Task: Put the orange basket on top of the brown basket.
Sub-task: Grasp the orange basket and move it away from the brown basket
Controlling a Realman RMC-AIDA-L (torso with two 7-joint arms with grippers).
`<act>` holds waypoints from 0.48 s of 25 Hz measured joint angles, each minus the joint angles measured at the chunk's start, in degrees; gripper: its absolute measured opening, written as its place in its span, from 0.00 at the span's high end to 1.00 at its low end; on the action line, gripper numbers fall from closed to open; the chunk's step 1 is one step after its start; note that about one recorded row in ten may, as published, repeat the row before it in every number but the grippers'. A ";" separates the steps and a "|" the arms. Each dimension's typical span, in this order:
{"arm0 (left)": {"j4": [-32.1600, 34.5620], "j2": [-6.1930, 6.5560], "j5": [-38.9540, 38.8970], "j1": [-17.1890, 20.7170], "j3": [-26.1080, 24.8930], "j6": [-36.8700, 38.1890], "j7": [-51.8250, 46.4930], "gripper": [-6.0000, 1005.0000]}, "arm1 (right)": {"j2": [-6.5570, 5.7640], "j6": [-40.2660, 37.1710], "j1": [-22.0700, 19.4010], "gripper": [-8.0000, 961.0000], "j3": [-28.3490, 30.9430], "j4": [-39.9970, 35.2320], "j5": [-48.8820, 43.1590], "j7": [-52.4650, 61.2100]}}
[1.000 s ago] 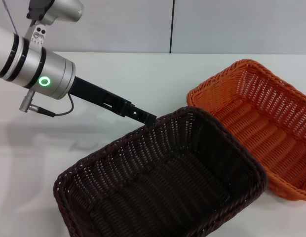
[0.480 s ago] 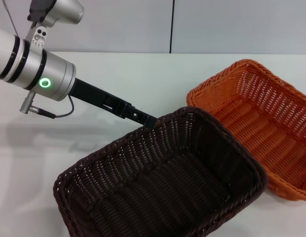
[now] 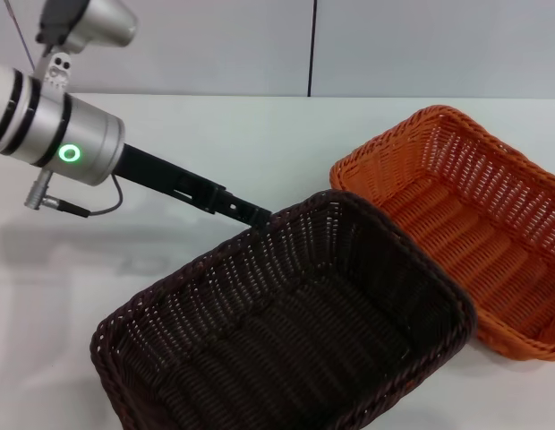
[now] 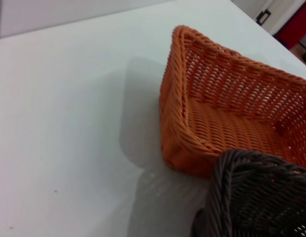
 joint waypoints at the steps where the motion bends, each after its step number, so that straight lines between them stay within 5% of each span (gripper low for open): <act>1: -0.14 0.17 -0.10 0.22 -0.08 0.20 0.02 0.15 | 0.15 0.46 0.01 0.14 -0.40 0.04 0.00 -0.02; 12: -0.71 0.57 -0.40 0.72 -2.36 1.76 0.77 0.15 | 0.74 3.29 -0.97 0.26 0.13 -0.58 0.36 -2.15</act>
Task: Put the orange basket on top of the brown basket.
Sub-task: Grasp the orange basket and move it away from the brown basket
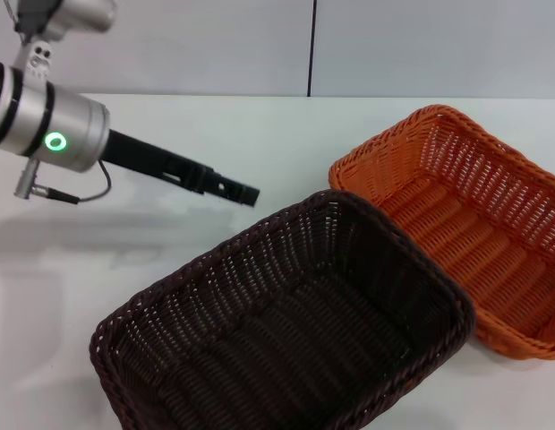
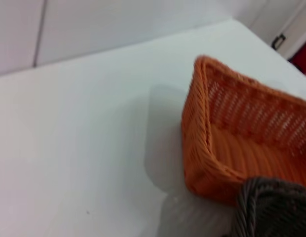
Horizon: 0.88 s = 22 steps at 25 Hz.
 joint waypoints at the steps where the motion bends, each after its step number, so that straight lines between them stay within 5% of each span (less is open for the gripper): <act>1: -0.25 0.02 -0.02 0.02 -0.82 0.00 0.08 0.15 | 0.00 0.26 -0.20 0.28 0.00 0.00 0.15 -0.09; 4: -0.73 0.03 -0.63 0.04 -3.41 -0.03 1.03 0.15 | -0.06 1.29 -0.78 0.33 0.00 0.06 0.62 -0.15; 7: -0.82 0.27 -2.12 0.23 -5.38 0.24 1.95 0.15 | -0.21 1.85 -0.83 0.56 0.00 0.09 0.65 -0.22; 12: -1.43 0.73 -5.25 0.73 -6.66 0.79 2.91 0.15 | -0.38 3.33 -0.94 0.75 0.14 0.15 0.65 -0.24; 22: -2.04 1.28 -10.41 1.86 -6.72 3.55 4.50 0.15 | -0.78 5.57 -1.18 0.81 3.64 -0.05 2.06 -0.26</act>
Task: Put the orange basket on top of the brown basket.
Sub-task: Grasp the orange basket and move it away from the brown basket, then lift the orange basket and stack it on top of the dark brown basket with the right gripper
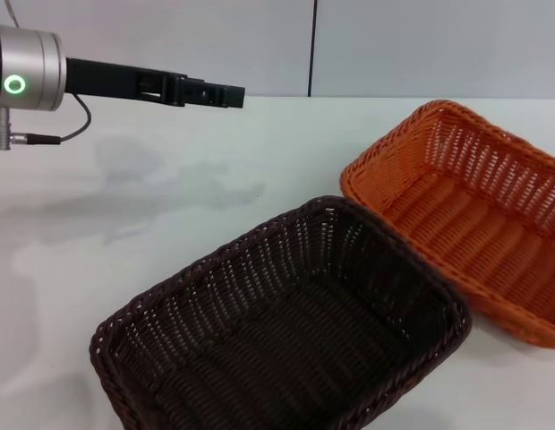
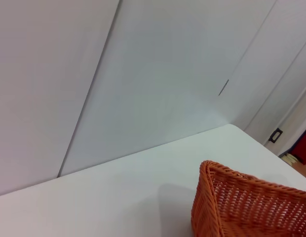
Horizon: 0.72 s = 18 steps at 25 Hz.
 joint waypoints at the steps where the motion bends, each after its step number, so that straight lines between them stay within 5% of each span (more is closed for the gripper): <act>1: 0.00 0.01 -0.03 0.04 -0.01 0.10 0.05 0.15 | -0.06 0.40 -0.20 0.80 0.56 -0.01 0.42 0.00; 10: 0.04 0.02 -0.93 0.48 -0.05 1.54 0.47 0.15 | -1.47 4.13 -4.13 0.81 1.07 -0.13 12.31 -0.67; 18: -0.11 -0.07 -9.35 2.94 -2.71 3.05 4.66 0.15 | -1.29 4.75 -4.98 0.81 1.10 -0.22 23.02 -8.34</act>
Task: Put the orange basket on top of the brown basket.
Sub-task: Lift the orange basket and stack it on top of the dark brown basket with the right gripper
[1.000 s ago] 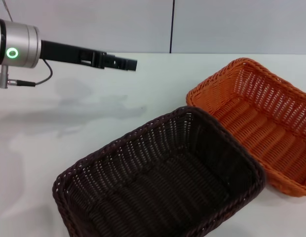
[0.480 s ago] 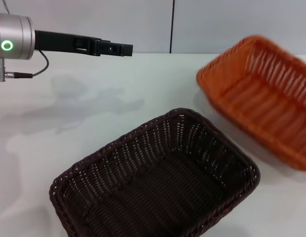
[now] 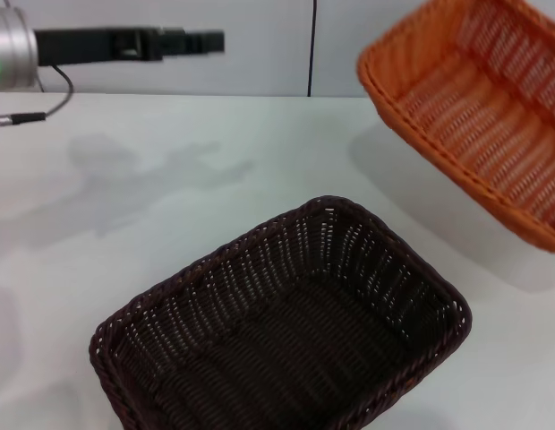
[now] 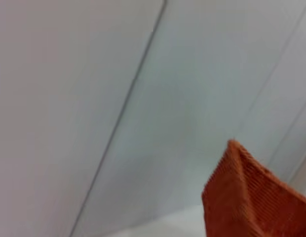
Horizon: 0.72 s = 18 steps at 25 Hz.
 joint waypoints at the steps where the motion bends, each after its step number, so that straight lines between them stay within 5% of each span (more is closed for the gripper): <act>1: -0.02 -0.10 -1.44 0.49 -0.69 0.28 0.86 0.15 | 0.02 -0.30 -0.08 0.81 0.01 0.00 1.94 -1.36; 10: 0.59 -1.82 -14.45 5.97 -2.18 5.78 9.27 0.15 | 0.47 -9.55 -0.94 0.81 -0.73 -0.09 26.55 -20.22; 18: 2.04 -3.13 -20.03 8.62 -2.32 9.20 13.22 0.15 | -0.95 -18.82 4.68 0.80 -7.88 -0.50 27.67 -24.08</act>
